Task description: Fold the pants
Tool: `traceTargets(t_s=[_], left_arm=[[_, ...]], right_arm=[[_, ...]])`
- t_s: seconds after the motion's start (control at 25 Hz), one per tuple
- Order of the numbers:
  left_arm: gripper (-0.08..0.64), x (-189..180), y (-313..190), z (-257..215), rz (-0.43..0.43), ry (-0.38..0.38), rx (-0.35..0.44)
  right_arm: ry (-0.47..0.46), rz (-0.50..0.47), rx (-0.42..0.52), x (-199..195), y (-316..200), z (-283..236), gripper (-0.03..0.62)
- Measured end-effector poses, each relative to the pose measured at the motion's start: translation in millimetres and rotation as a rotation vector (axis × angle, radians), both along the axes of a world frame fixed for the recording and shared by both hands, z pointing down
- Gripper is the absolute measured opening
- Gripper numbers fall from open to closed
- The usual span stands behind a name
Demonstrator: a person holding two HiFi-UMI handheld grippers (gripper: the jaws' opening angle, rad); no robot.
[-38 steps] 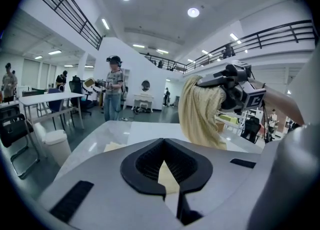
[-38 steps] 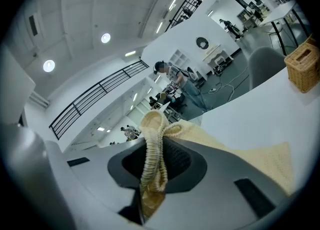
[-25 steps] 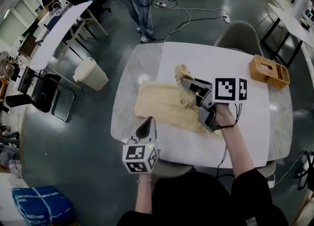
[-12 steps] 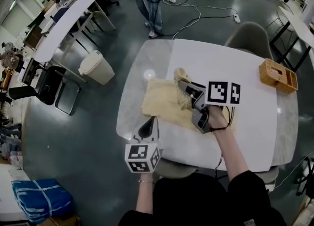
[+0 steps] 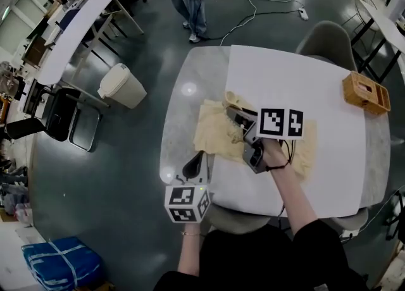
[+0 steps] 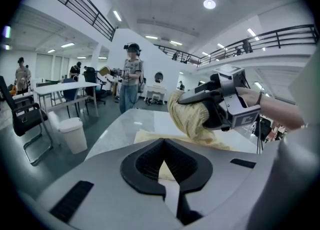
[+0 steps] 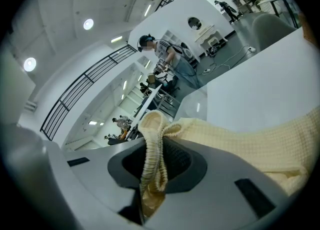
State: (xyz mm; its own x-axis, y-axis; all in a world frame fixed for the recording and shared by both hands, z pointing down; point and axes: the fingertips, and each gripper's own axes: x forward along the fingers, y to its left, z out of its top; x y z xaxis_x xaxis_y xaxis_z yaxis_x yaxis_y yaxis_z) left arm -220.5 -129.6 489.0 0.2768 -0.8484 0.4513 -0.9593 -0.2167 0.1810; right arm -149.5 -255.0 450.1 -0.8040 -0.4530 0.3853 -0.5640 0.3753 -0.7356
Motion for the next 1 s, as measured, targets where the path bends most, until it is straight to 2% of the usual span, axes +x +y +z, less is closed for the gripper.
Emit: traceTargets(t_s=[0.32, 1.0], left_arm=[[0.014, -23, -13, 20, 0.021, 0.019, -0.034], [0.014, -23, -14, 54, 0.053, 0.053, -0.110]], right_arm=[[0.076, 0.007, -0.051, -33, -7, 49, 0.057], [0.227, 0.004, -0.119, -55, -6, 117, 0.057]])
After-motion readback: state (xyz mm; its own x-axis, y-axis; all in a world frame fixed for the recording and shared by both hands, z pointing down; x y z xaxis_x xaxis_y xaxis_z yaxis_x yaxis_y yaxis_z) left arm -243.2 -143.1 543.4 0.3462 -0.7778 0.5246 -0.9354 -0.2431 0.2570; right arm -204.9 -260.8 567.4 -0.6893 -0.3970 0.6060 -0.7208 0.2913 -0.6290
